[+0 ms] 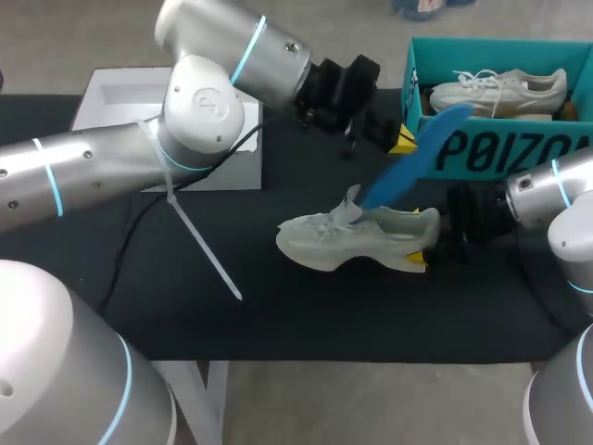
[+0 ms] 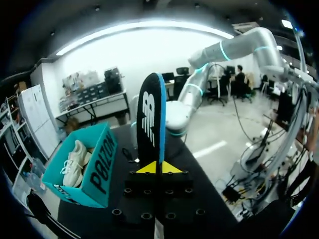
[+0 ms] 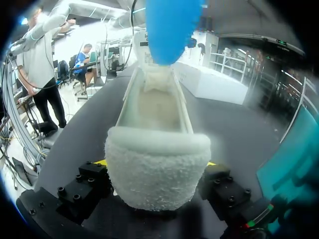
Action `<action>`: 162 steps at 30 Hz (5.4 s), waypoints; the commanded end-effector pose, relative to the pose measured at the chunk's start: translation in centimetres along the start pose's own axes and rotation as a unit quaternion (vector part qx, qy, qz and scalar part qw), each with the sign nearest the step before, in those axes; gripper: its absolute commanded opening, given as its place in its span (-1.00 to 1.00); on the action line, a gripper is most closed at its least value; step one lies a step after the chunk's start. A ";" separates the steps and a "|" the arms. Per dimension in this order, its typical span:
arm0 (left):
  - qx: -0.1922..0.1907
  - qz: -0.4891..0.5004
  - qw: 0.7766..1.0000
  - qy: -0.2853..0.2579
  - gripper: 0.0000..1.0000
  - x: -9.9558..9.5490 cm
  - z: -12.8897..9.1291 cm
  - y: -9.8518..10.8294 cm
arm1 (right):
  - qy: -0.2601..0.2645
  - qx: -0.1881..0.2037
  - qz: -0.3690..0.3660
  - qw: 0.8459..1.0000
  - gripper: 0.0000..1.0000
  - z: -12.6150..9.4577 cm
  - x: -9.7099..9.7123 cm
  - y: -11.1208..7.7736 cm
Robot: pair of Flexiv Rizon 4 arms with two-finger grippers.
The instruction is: Take the shoe out of the shoebox, open the shoe tongue, remove and reinsert the insole, then place the shoe into the shoebox
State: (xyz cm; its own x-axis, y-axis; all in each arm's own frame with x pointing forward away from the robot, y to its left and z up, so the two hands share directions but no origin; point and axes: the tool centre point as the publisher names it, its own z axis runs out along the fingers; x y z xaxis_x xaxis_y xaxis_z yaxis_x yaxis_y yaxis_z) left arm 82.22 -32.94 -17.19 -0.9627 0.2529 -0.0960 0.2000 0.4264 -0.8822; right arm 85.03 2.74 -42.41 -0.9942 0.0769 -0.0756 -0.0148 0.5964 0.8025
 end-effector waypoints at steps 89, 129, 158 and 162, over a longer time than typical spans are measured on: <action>0.275 -0.261 0.903 0.202 -1.00 26.6 -13.1 -14.0 | 0.021 0.172 0.014 0.985 1.00 -1.0 0.1 -0.4; 0.275 -0.261 0.903 0.202 -1.00 26.6 -13.1 -14.0 | 0.085 0.499 0.121 0.854 1.00 -2.7 -1.4 6.3; 0.275 -0.261 0.903 0.202 -1.00 26.6 -13.1 -14.0 | 0.037 0.483 0.070 0.872 1.00 -8.4 1.1 7.5; 0.275 -0.261 0.903 0.202 -1.00 26.6 -13.1 -14.0 | 0.043 0.483 0.057 0.873 1.00 -8.4 1.1 7.6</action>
State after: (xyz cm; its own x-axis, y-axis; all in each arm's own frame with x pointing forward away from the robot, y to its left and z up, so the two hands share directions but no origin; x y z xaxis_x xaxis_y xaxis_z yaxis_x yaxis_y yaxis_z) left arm 56.11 -20.58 -1.26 -0.7341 0.4823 0.4779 -0.4889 0.1130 -0.8650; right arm 83.01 0.69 -31.46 -0.9872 0.1518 0.0493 0.1480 0.9863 -0.0733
